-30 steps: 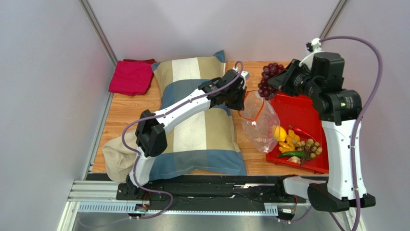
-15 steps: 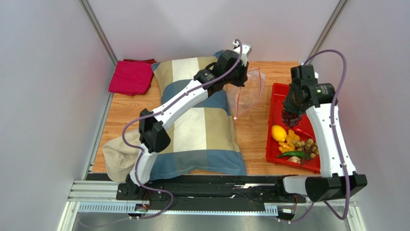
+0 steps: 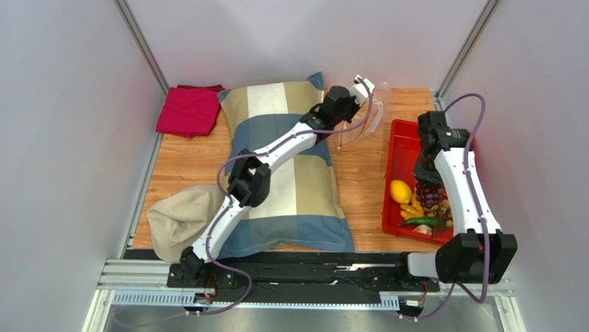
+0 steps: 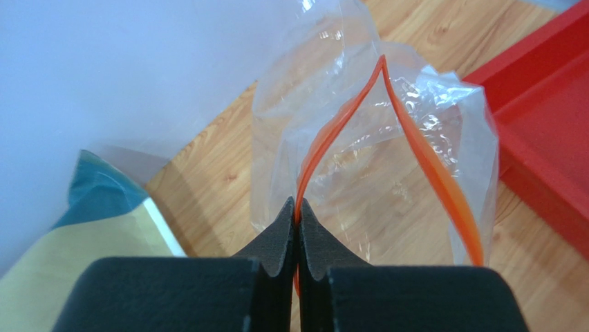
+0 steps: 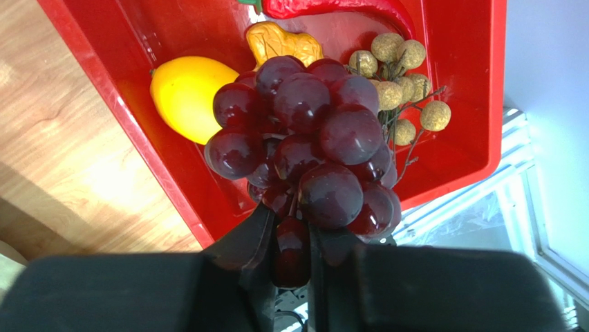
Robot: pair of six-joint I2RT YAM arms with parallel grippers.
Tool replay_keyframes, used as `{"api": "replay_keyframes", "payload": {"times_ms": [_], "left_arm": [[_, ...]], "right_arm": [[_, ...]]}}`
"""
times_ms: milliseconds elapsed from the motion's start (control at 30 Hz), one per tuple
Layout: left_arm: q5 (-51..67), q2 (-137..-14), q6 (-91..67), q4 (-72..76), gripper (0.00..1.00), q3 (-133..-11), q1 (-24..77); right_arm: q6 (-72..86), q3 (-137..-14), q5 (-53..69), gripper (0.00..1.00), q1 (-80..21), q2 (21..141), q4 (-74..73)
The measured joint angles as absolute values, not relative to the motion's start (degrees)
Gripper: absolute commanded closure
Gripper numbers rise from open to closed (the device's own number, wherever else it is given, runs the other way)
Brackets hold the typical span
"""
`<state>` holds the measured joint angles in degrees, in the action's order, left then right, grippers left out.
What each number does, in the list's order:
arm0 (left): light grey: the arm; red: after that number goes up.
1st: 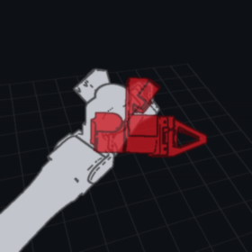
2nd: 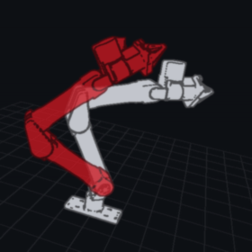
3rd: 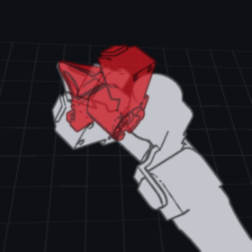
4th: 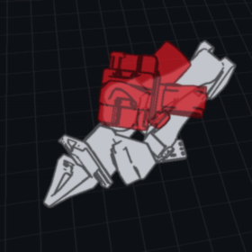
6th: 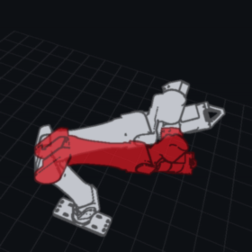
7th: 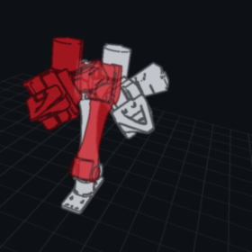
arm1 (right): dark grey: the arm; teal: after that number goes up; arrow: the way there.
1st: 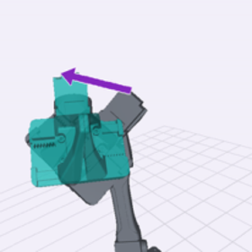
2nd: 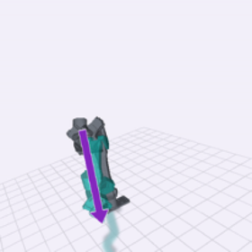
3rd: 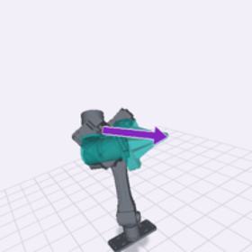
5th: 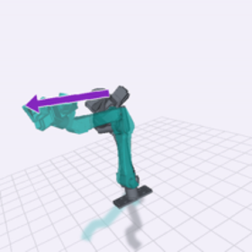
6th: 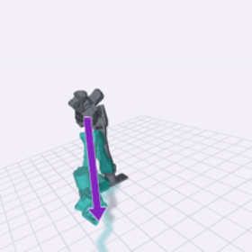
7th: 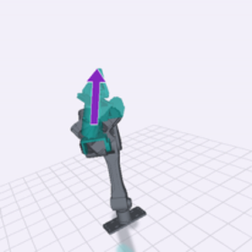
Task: Open the zip-top bag and remove the fake food
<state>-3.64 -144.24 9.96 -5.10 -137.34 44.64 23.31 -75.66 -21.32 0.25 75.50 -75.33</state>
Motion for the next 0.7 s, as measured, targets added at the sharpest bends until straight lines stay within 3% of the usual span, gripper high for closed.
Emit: {"api": "replay_keyframes", "payload": {"times_ms": [33, 67, 133, 167, 233, 300, 400, 567, 700], "left_arm": [[-3.7, -145.5, 11.0, -4.2, 0.84, -137.3, 44.7], [-3.7, -146.5, 11.9, -3.8, 0.64, -137.3, 44.8], [-3.7, -147.9, 13.4, -3.6, 0.52, -137.2, 44.9], [-3.7, -148.2, 13.6, -3.6, 0.22, -136.8, 44.9], [-3.6, -148.1, 13.7, -3.9, 0.17, -136.4, 45.0], [-3.5, -147.3, 12.9, -4.1, 0.03, -135.7, 45.0], [-1.6, -144.0, 10.0, -7.2, 0.01, -134.3, 45.0], [4.7, -133.6, 0.3, -15.7, 0.01, -133.0, 45.0], [10.8, -117.2, -9.9, -18.8, 0.01, -124.9, 45.1]], "right_arm": [[23.2, -75.4, -21.0, 0.72, 0.6, 75.5, -75.1], [23.0, -75.1, -20.8, 0.68, 1.1, 75.5, -74.7], [22.7, -74.7, -20.5, 0.56, 1.3, 75.5, -73.8], [22.5, -74.5, -20.4, 0.52, 1.3, 75.5, -73.4], [22.0, -74.0, -20.0, 0.42, 1.3, 75.6, -72.5], [21.4, -73.2, -19.4, 0.31, 1.6, 75.8, -71.3], [21.0, -72.7, -18.4, 0.18, 2.5, 77.4, -70.4], [20.2, -73.2, -18.1, 0.14, 3.2, 80.3, -70.4], [20.1, -75.2, -17.7, 0.13, 1.8, 78.5, -70.8]]}}
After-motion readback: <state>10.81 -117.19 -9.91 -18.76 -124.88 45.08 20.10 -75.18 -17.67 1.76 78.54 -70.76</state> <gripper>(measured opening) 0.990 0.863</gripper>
